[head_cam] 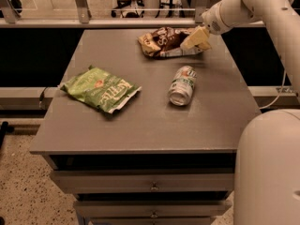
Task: Move brown chip bag near 7up can
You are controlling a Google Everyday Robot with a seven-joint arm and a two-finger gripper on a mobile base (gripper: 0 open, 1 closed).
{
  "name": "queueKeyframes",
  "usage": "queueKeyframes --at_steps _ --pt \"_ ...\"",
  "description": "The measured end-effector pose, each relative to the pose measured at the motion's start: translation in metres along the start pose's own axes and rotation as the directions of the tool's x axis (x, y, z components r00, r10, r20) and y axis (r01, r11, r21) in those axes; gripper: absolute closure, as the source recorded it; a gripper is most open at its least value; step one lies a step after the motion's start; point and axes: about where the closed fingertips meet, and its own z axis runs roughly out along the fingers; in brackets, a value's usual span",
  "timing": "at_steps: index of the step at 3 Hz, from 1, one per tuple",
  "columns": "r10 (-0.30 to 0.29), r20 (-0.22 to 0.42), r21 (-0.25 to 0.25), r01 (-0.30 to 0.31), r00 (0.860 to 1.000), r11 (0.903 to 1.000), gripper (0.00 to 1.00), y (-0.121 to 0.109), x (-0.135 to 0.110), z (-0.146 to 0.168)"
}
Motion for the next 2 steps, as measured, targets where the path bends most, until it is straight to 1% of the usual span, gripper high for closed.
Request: queueKeyframes --at_steps 1,2 --pt "0.015 -0.014 -0.007 -0.015 1.000 0.9999 0.48 0.0015 0.0075 0.0043" --pt "0.022 -0.019 -0.014 -0.023 1.000 0.9996 0.72 0.0037 0.0107 0.0061"
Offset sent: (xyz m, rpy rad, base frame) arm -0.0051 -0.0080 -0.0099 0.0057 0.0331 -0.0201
